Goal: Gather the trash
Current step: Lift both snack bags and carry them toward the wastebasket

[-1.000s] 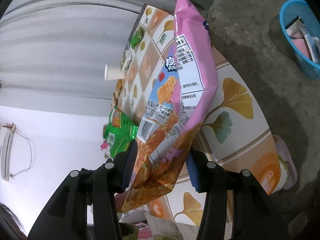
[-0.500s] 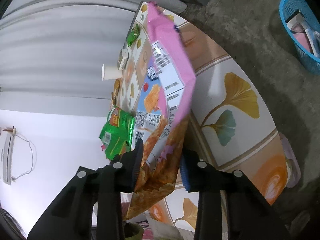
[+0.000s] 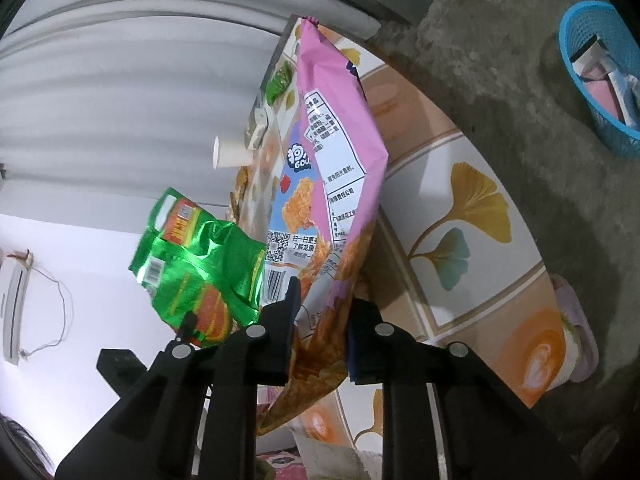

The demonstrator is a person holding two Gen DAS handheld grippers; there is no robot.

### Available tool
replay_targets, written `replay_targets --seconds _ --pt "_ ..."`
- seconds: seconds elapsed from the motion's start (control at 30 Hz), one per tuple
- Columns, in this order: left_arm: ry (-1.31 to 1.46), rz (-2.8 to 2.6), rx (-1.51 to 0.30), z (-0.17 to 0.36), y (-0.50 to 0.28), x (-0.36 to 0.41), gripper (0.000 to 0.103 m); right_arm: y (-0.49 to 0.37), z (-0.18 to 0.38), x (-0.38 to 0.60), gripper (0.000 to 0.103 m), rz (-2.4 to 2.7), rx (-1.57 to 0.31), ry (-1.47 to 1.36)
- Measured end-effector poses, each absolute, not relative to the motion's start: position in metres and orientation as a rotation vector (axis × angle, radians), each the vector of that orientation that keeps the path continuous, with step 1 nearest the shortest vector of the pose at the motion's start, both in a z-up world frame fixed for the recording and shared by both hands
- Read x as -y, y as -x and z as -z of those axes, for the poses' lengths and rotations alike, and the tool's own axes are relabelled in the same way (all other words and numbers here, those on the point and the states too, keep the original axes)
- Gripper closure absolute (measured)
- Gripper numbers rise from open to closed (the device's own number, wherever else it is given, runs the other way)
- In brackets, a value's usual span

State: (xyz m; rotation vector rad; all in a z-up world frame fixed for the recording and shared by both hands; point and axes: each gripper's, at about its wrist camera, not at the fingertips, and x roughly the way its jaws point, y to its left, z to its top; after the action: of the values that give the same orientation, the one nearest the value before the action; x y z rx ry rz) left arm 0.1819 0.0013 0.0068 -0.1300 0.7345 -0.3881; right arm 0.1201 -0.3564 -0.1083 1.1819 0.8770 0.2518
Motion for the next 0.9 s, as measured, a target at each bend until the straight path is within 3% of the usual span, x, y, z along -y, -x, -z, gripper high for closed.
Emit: replay_targets --seconds 0.9 --pt "-0.111 0.367 -0.526 -0.048 -0.137 0.054 0.103 -0.08 0.096 0.382 0.084 -0.246 -0.738 -1.196"
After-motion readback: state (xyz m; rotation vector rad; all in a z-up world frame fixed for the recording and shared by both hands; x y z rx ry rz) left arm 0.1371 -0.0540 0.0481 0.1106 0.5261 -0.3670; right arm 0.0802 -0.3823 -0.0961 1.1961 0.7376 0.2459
